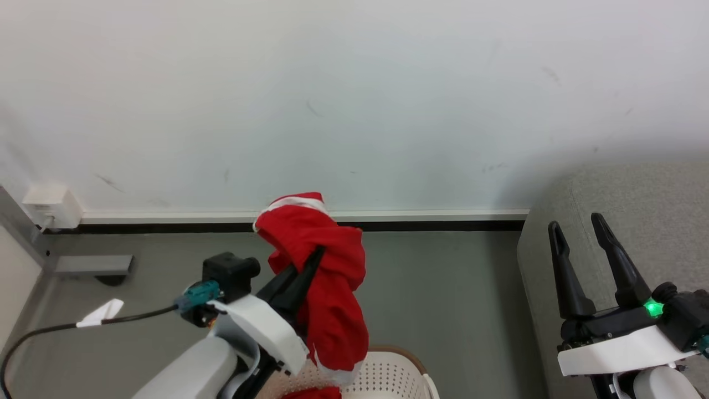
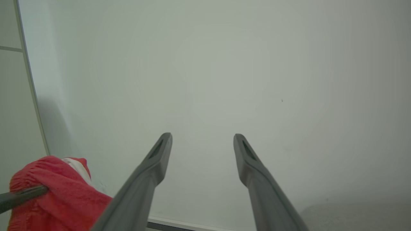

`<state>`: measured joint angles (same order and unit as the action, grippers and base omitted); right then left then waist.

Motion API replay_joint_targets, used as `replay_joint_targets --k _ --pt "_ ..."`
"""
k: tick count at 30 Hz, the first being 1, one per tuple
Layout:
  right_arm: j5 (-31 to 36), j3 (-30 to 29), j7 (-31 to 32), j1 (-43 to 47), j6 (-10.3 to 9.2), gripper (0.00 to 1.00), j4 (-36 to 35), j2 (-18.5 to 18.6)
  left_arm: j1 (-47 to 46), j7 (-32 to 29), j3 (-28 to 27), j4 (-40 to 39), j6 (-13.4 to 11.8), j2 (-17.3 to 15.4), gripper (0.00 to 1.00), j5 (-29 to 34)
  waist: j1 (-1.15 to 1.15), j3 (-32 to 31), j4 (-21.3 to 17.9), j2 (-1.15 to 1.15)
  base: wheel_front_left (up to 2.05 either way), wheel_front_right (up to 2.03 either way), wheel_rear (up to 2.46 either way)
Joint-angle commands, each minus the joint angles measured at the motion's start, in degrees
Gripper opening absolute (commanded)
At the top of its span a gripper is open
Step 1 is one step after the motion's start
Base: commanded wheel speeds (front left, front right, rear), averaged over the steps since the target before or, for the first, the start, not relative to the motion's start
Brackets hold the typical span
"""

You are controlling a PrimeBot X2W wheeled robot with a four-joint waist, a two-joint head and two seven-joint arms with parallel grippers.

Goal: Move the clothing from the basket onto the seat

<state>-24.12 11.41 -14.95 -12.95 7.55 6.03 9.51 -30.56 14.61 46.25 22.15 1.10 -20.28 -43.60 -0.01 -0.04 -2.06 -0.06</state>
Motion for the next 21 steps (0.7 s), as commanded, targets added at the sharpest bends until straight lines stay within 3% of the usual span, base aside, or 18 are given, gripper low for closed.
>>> replay_joint_targets --k 1,10,21 --pt "-0.11 0.18 -0.10 0.88 -0.12 1.00 0.29 0.08 -0.60 -0.56 -0.79 -2.85 -0.78 -1.09 0.00 0.58 0.01 -0.64 0.54 0.00 0.00 0.00 0.00" --pt "-0.81 2.21 -0.10 2.26 -0.12 1.00 0.48 -0.96 -3.89 -4.59 -3.25 -16.37 -5.27 -4.05 0.00 0.94 0.01 -1.48 0.27 0.00 0.00 0.00 0.00" --pt "-2.36 5.99 -0.10 1.44 -0.12 1.00 0.76 0.09 -4.41 -6.26 -3.15 -20.65 -7.13 -4.60 0.00 1.35 0.01 -0.72 -0.14 0.00 0.00 0.00 0.00"
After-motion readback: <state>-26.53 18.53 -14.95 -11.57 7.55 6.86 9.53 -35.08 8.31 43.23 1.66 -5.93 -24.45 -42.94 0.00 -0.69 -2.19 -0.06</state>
